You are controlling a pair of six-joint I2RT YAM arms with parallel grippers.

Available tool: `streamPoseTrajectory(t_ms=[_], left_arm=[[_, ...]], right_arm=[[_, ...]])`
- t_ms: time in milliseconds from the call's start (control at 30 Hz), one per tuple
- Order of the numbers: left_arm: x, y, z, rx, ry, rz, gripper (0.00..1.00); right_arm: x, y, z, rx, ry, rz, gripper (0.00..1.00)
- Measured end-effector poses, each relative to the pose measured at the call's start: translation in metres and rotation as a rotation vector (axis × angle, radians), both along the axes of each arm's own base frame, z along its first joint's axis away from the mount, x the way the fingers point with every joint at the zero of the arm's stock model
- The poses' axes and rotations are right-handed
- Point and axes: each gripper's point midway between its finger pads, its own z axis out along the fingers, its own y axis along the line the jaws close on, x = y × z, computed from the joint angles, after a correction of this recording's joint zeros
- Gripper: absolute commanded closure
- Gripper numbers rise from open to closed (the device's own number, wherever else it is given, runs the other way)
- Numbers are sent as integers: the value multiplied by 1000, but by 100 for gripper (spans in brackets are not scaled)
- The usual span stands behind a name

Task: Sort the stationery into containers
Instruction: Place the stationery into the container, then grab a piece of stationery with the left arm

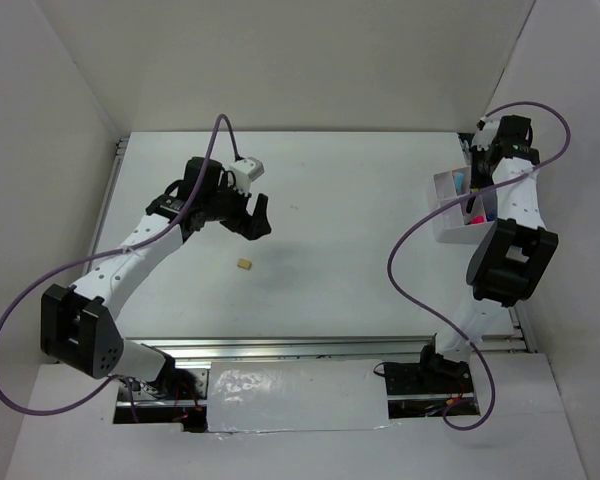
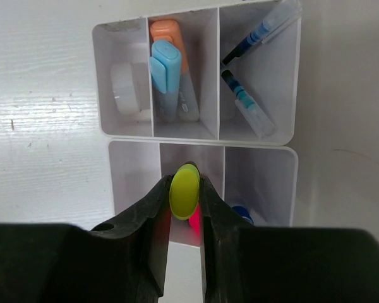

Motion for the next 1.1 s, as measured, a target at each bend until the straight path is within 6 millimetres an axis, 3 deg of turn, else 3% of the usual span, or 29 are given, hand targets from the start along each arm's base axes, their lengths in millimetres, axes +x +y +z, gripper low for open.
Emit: streamPoseTrajectory(t_ms=[267,567,733,967,1100], left_arm=[[-16,1,-47,64,94,-219,16],[-26,14,-98,183,152,-370,21],[-24,25,-126,267,183,-444,24],[-17,41,-152,382,197,-515,24],[-17,46,-159,417,199,-553,25]], right_arm=[[3,-5,-8,4,25,-41,52],[-1,8,-4,67,37,-37,50],[-4,36,30,126,-24,19,50],[-20,91,96,155,-159,150,50],[-27,106,107,176,-178,188,50]])
